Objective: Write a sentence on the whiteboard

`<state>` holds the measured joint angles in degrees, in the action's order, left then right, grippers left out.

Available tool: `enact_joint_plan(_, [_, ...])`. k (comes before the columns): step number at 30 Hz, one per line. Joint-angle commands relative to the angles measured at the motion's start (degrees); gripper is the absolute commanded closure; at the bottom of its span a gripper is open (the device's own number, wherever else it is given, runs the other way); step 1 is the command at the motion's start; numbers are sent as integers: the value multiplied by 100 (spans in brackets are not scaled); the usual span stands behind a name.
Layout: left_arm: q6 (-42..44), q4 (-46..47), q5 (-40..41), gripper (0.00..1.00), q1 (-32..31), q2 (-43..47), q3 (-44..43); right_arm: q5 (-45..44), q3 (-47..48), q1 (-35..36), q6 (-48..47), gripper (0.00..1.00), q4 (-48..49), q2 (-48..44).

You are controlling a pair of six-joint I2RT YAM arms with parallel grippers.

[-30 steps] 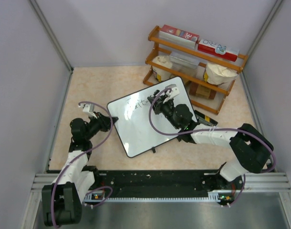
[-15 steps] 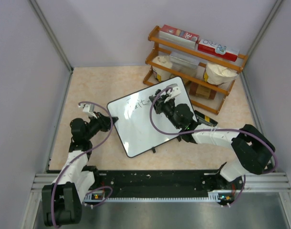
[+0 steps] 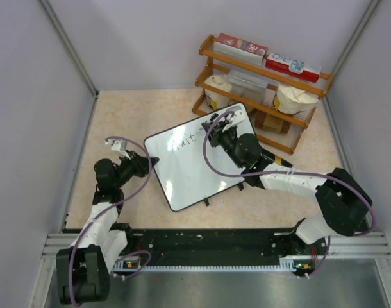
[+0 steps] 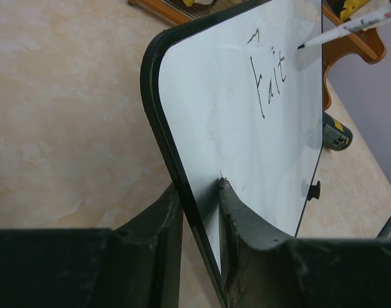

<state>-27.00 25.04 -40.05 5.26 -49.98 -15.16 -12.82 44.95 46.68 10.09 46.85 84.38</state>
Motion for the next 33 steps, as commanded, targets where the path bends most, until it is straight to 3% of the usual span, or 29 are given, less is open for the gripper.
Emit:
enact_joint_plan(1, [626,98,261,100,11,41,92,-1,602,-176,-138,100,105,25])
enact_joint_plan(10, [626,115,252,100,10,14,83,95,919,-255,-130,100,-141,386])
enact_joint_plan(33, [626,107,261,100,19,32,92,104,-47,-255,459,100,-53,237])
